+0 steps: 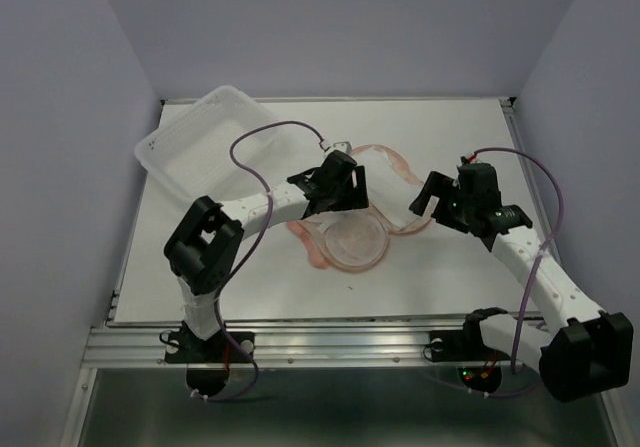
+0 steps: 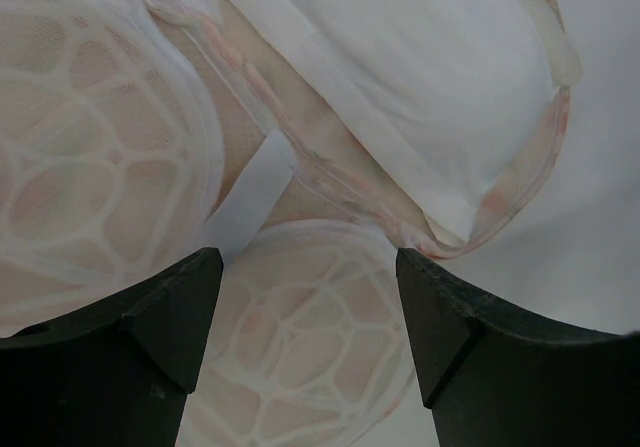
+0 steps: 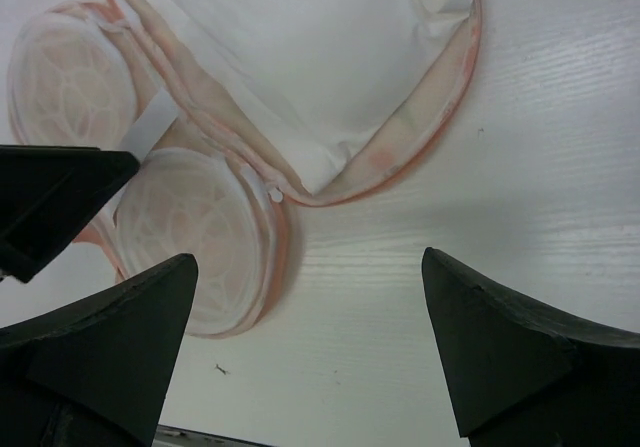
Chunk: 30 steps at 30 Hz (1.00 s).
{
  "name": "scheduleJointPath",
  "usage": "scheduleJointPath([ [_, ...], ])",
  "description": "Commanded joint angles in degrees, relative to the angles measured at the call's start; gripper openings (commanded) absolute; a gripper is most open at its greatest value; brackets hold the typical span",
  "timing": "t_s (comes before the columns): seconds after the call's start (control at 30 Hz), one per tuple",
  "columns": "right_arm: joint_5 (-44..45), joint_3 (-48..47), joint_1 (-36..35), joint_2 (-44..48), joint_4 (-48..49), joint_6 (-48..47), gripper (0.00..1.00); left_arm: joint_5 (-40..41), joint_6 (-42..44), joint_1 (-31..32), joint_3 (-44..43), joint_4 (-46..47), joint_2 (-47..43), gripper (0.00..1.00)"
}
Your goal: Unzip the laundry bag and remove the bra
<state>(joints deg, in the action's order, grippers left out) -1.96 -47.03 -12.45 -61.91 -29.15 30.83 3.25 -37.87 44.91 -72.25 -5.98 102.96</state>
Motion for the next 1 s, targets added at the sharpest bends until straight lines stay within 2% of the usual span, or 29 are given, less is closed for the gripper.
scheduleJointPath([
  [0.0,-0.59,3.42,-0.12,3.81,-0.47,3.44,1.0,-2.98,1.57,1.15,-4.3,2.37,3.63,0.82],
  [0.1,-0.94,5.44,-0.12,6.88,-0.74,4.06,1.0,-4.65,1.39,1.15,-2.38,2.81,5.5,0.82],
  [0.23,-1.56,6.33,-0.12,9.26,-1.09,4.06,1.0,-3.86,0.87,1.15,6.91,3.87,3.05,0.82],
  [0.47,-2.61,7.47,-0.12,8.39,-1.0,3.8,1.0,-0.26,-1.5,0.8,21.61,2.99,-7.14,0.83],
  [0.6,-3.93,7.74,-0.12,8.12,-0.74,3.89,1.0,2.72,-2.47,0.8,27.33,0.53,-17.34,0.83],
  [0.73,-5.25,7.65,-0.12,7.95,0.05,3.8,1.0,6.24,-2.04,0.71,26.55,-5.0,-23.76,0.84],
  [0.8,-5.69,7.56,-0.12,8.03,0.32,3.8,1.0,7.73,-2.82,0.71,23.39,-5.97,-25.69,0.86],
  [0.97,-6.92,8.18,-0.12,8.38,0.93,3.97,1.0,5.9,-8.09,0.62,17.06,-0.89,-23.6,0.86],
])
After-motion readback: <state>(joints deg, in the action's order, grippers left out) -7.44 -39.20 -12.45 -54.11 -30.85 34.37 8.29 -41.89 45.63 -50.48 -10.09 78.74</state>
